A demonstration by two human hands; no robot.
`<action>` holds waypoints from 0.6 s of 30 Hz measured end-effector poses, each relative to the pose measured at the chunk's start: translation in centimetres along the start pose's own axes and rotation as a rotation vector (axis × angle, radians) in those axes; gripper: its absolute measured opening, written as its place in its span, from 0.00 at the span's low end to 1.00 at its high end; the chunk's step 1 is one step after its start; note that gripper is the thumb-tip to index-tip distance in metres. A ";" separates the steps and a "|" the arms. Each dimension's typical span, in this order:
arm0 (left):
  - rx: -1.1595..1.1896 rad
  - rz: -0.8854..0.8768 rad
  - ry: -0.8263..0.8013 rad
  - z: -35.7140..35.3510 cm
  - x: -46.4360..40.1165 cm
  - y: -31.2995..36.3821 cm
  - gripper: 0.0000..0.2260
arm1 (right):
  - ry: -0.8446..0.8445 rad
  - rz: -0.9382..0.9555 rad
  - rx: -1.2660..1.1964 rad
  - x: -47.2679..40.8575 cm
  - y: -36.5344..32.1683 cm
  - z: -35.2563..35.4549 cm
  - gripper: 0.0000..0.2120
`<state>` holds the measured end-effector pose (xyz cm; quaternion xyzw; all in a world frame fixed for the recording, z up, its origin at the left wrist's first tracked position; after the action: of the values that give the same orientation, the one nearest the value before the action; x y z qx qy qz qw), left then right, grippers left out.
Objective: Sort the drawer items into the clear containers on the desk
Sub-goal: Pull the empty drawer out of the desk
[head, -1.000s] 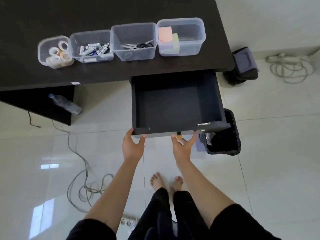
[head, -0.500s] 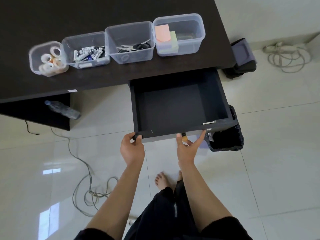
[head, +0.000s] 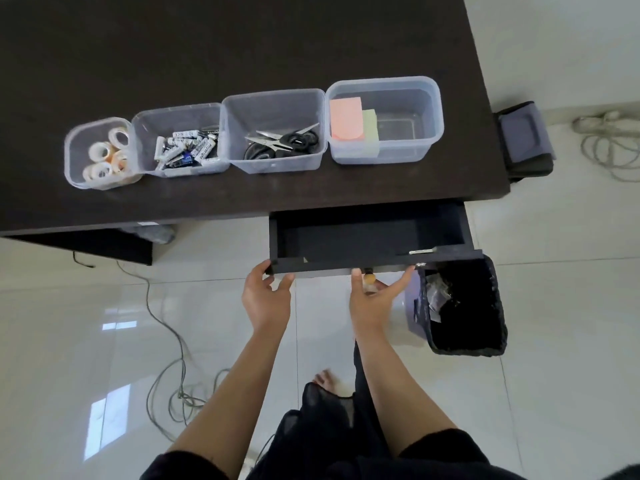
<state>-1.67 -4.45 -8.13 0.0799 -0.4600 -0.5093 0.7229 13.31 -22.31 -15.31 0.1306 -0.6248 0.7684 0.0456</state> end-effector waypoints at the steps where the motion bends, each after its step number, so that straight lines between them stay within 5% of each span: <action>1: 0.010 0.002 0.013 -0.4 -0.6 1.3 0.23 | -0.009 -0.005 -0.005 -1.2 -0.5 -1.0 0.49; 13: 0.180 0.075 0.083 -2.9 -3.0 5.9 0.39 | -0.009 0.048 0.023 -6.3 -1.0 -5.3 0.50; 18: 0.158 0.040 0.103 -3.0 -3.1 6.6 0.38 | -0.023 0.038 0.014 -6.9 -1.0 -5.8 0.50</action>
<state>4.75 0.08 -7.82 0.1536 -0.4625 -0.4521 0.7471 19.32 -15.78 -17.18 0.1277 -0.6223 0.7719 0.0230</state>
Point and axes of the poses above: each hand's wrist, its own x-axis away from the middle knuckle, its own z-axis out of the back of the hand, y = z × x, the point moved 8 cm from there along -x, towards the middle knuckle, and after that the axes turned 15 degrees about z, right-handed, at the moved point
